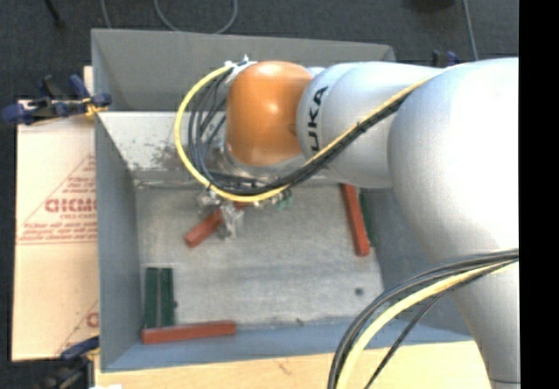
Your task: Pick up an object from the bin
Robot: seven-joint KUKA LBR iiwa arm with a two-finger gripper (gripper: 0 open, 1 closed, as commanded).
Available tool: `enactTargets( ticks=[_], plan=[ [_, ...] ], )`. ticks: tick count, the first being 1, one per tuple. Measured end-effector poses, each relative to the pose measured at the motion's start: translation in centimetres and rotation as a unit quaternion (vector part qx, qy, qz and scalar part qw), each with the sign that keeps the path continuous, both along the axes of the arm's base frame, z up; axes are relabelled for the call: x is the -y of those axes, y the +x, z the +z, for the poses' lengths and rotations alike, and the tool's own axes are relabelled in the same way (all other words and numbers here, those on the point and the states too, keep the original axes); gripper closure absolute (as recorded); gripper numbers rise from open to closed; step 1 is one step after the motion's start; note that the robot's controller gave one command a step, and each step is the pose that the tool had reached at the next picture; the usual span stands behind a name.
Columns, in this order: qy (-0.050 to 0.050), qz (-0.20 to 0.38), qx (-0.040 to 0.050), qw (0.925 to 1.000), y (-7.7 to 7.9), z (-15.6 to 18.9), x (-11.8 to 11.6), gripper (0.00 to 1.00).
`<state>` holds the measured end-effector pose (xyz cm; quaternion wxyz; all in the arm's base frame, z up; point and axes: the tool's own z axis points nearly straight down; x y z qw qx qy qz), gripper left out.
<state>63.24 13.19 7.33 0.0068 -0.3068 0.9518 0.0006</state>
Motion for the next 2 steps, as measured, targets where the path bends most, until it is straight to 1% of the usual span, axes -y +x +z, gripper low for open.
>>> enactTargets(
  ticks=[2],
  plan=[
    [-0.001,-0.005,-0.0007,1.0000,0.5,6.0,0.1,1.00]
  ],
)
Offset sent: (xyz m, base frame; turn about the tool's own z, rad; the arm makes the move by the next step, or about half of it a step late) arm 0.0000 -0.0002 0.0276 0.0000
